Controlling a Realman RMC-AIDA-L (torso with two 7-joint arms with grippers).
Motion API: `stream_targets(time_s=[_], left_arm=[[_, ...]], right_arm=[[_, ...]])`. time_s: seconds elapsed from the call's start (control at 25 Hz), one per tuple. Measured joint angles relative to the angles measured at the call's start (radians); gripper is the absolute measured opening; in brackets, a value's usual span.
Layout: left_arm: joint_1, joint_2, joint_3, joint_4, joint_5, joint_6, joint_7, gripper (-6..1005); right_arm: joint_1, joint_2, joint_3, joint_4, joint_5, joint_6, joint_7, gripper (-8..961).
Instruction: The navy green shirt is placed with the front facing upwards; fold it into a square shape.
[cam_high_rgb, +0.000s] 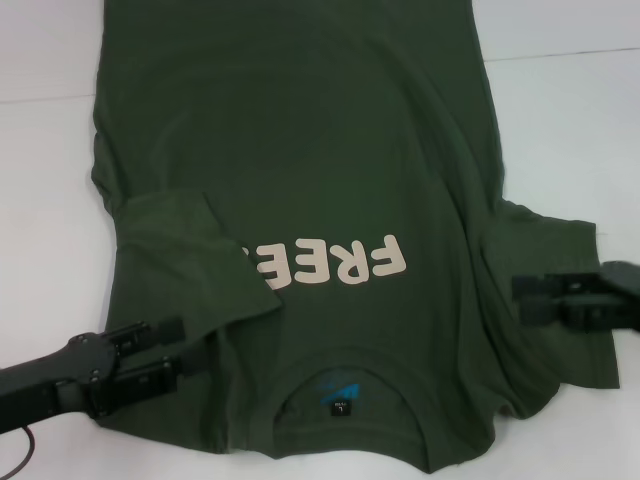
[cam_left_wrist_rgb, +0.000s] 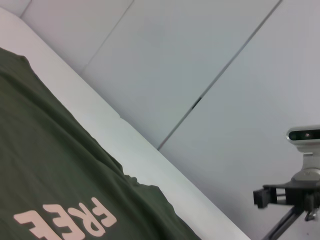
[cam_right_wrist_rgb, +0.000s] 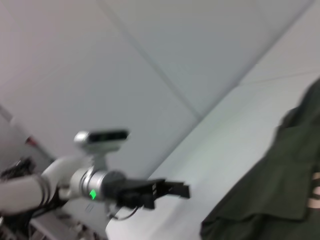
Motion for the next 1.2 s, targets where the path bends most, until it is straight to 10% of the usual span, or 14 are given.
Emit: stream_targets(time_s=[0.36,1.2], left_arm=[[-0.006,0.002,-0.02,-0.001,-0.008,-0.011,-0.005,778],[-0.012,0.013,-0.04,-0.001,-0.038,-0.009,-0.018,778]], right_arm=[[0.011,-0.073,0.14,-0.076,-0.167,0.034,0.319,699],[0.024,-0.086,0.22,-0.103,-0.494,0.062,0.507,699]])
